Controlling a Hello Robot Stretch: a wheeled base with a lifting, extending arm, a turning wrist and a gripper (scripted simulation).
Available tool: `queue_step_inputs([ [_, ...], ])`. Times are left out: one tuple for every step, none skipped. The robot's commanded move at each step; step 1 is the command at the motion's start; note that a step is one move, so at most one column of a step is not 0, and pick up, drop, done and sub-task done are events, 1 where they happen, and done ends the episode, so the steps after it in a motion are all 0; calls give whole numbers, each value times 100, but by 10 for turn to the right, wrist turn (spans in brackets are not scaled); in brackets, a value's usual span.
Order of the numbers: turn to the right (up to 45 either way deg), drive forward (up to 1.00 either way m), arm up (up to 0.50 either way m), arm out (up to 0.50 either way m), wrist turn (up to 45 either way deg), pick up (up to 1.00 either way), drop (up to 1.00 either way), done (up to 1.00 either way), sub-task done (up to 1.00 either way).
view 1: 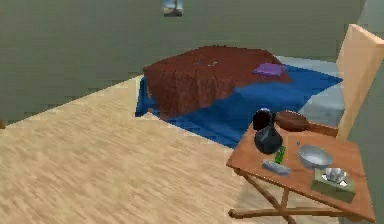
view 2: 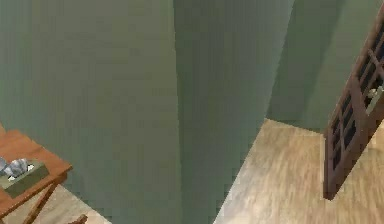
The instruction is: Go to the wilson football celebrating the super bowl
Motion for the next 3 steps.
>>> queue_step_inputs([
  [0,45,0,0,0,0,0,0,0],
  [390,0,0,0,0,0,0,0,0],
  [0,0,0,0,0,0,0,100,0],
])
